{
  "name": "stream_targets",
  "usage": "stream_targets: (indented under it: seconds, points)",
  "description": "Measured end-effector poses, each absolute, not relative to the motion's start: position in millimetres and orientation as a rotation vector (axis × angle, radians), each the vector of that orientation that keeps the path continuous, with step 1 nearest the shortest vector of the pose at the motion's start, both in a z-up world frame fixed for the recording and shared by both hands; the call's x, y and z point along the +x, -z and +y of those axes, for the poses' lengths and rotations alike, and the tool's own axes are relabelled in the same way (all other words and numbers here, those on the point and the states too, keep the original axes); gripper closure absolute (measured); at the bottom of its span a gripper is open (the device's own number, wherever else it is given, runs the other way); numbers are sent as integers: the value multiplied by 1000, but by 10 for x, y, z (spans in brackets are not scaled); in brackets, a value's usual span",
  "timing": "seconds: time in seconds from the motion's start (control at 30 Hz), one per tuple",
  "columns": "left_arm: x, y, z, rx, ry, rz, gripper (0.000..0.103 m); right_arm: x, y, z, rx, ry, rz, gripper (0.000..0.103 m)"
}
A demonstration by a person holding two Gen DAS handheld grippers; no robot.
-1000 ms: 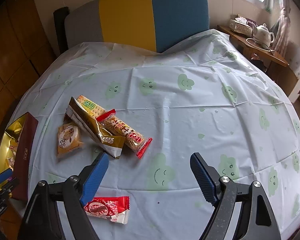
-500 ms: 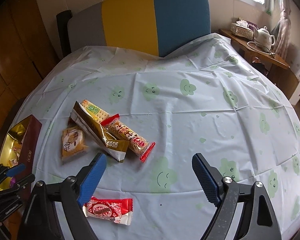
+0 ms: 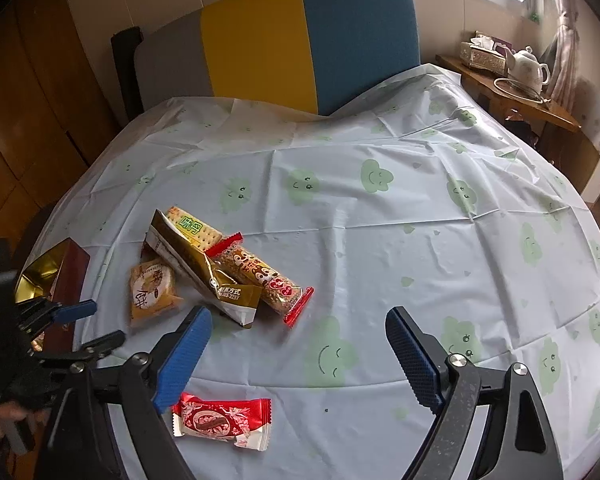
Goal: Organize snacks
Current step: 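Move the left gripper over the square printed pastry packet, then close the left gripper on the square pastry packet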
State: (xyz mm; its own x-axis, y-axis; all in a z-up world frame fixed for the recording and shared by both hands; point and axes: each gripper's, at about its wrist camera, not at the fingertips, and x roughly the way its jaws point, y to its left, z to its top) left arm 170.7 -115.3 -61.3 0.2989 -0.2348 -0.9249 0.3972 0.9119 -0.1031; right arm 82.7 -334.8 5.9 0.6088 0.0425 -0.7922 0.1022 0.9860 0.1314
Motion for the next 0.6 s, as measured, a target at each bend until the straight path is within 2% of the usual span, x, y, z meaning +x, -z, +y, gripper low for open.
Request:
stream_targets:
  seconds: [0.3,0.5,0.6]
  points:
    - [2090,693,-1301,24,307,1212,38,831,-60,-3321,174,14,924,12]
    - [2230,805,-1369,46,243,1207,31,841,-54,-3308,170,11,930,12]
    - [2221,823,-1346,31,258,1200,36,844,-44,-3311,167,13,934,12]
